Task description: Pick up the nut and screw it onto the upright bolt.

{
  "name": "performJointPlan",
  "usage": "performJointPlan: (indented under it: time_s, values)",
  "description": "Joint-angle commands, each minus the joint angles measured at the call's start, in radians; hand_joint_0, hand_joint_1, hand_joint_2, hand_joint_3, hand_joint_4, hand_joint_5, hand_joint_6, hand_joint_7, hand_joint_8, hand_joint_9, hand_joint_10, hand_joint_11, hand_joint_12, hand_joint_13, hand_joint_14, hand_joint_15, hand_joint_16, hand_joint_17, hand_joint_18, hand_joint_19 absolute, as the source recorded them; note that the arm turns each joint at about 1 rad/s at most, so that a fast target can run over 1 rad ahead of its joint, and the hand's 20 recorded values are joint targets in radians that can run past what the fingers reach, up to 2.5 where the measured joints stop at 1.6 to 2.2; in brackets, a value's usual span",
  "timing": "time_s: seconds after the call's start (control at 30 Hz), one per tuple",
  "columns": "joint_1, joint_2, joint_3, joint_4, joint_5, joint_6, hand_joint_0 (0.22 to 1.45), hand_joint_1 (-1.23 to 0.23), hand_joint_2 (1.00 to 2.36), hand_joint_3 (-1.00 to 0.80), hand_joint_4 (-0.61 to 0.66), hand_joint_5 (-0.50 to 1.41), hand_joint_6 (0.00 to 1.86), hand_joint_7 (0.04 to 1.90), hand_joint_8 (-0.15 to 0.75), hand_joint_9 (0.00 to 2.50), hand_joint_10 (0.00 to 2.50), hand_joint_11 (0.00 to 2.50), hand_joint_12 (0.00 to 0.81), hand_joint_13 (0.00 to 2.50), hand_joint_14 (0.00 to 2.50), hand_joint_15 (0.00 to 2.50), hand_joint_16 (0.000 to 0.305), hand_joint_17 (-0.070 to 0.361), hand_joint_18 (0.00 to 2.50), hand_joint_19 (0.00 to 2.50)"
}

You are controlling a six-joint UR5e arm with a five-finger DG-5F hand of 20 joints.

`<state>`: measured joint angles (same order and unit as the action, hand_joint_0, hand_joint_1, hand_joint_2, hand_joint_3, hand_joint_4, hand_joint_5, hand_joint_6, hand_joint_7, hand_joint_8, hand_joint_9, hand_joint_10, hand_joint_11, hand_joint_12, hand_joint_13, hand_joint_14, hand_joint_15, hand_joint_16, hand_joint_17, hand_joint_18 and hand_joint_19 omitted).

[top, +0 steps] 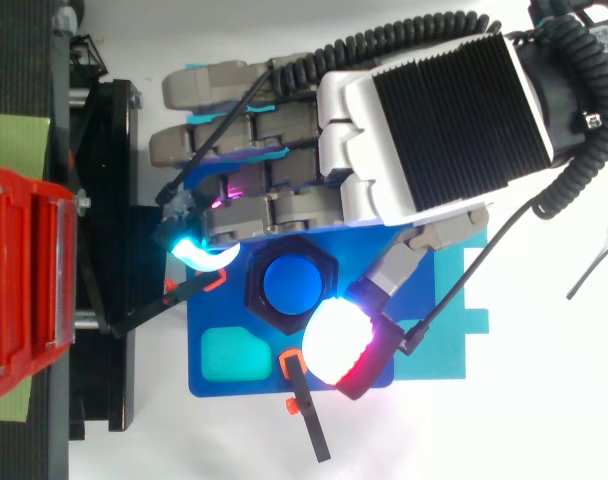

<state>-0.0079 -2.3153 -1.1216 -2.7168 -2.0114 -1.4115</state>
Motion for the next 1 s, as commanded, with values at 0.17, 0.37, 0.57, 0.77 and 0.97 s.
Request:
performJointPlan:
  time_s: [0.17,0.37,0.57,0.77,0.97]
  values:
    - [0.006,0.001,-0.014,-0.005,-0.003,-0.001,0.5,-0.06,1.0,-0.5,0.24,-0.05,0.5,1.12,0.237,0.73,0.0,0.0,0.302,0.34,0.0,0.0,0.032,0.073,0.0,0.0]
    - [0.005,0.001,-0.014,-0.006,-0.004,0.0,0.51,-0.06,1.0,-0.5,0.19,-0.04,0.5,1.28,0.243,0.74,0.0,0.0,0.299,0.35,0.0,0.0,0.032,0.072,0.0,0.0]
    - [-0.004,0.001,-0.014,0.0,-0.013,0.0,0.51,-0.07,1.0,-0.5,0.17,-0.02,0.5,1.4,0.248,0.76,0.0,0.0,0.294,0.38,0.0,0.0,0.031,0.069,0.02,0.0]
    - [-0.009,0.001,-0.012,0.002,-0.023,-0.001,0.52,-0.07,1.0,-0.5,0.17,-0.01,0.5,1.46,0.252,0.78,0.0,0.0,0.29,0.39,0.0,0.0,0.03,0.067,0.04,0.0]
    - [-0.017,0.001,-0.014,0.014,-0.027,-0.006,0.52,-0.07,1.0,-0.5,0.17,0.01,0.51,1.5,0.254,0.82,0.0,0.0,0.284,0.43,0.0,0.0,0.029,0.065,0.07,0.0]
